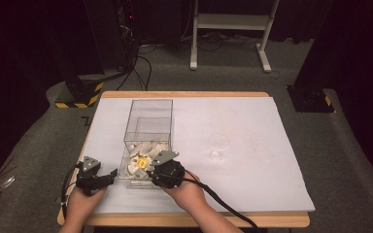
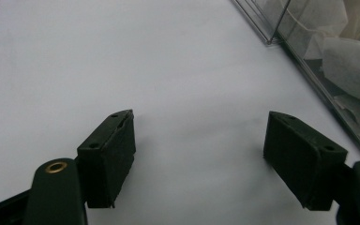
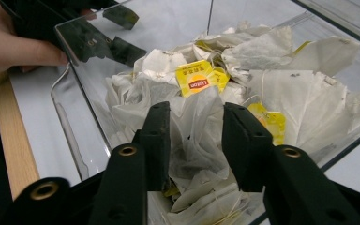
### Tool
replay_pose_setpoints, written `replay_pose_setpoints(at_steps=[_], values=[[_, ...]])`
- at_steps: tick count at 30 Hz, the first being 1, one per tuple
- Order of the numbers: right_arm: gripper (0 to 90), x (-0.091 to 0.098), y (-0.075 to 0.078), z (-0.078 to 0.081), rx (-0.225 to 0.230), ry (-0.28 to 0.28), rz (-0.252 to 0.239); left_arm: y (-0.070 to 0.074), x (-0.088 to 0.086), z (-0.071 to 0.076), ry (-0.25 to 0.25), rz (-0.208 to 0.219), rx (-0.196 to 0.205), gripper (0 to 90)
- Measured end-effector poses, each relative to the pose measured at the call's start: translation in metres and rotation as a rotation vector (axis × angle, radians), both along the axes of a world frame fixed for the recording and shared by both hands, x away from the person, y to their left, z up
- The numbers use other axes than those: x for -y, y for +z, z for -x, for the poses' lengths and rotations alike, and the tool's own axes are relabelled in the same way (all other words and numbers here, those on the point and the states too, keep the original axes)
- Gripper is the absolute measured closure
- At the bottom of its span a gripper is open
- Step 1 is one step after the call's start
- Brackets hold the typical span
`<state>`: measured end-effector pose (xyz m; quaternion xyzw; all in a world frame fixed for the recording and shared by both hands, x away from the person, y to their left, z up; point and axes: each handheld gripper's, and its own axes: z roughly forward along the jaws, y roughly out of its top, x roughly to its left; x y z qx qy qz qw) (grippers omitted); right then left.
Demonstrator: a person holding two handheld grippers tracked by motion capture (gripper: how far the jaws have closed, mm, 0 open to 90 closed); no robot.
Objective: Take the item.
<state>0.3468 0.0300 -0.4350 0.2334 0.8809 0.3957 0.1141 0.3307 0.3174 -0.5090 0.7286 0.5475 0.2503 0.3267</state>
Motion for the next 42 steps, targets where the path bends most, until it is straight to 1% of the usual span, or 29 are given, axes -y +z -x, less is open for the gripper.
replay_pose_setpoints(at_steps=[3,4,5,6,7,10,12,17,30,33,39,42], values=[[76.1,0.0,0.0,0.0,-0.006,0.008,0.01,0.0,0.0,0.0,0.0,0.0,0.0,25.6],[78.7,0.0,0.0,0.0,-0.013,0.011,0.006,0.0,0.0,0.0,0.0,0.0,0.0,25.6],[80.7,0.0,-0.001,0.0,-0.018,0.015,0.009,0.0,0.0,0.0,0.0,-0.001,0.0,25.6],[80.7,0.0,-0.001,0.0,-0.018,0.015,0.009,0.0,0.0,0.0,0.0,-0.001,0.0,25.6],[85.9,0.0,-0.001,0.0,-0.024,0.017,0.011,0.0,0.0,0.0,0.0,-0.001,0.0,25.6],[89.1,0.0,-0.002,0.001,-0.021,0.021,0.007,0.0,0.0,0.0,0.0,-0.001,0.0,25.6],[89.3,0.0,-0.002,0.001,-0.02,0.019,0.006,0.0,0.0,0.0,0.0,-0.001,0.0,25.6],[89.7,0.004,0.001,0.003,-0.001,0.003,-0.034,0.0,0.0,0.0,0.0,-0.001,0.0,25.7],[89.8,0.012,0.008,0.003,0.015,-0.012,-0.066,0.0,0.0,0.0,0.0,-0.001,-0.001,25.6],[89.8,0.015,0.01,0.003,0.022,-0.016,-0.084,0.0,0.0,0.0,0.001,-0.001,0.0,25.7],[89.7,0.017,0.012,0.003,0.028,-0.019,-0.1,0.0,0.0,0.0,0.001,-0.002,0.0,25.6],[89.7,0.019,0.013,0.004,0.034,-0.022,-0.116,0.0,0.0,0.0,0.002,0.0,-0.001,25.7]])
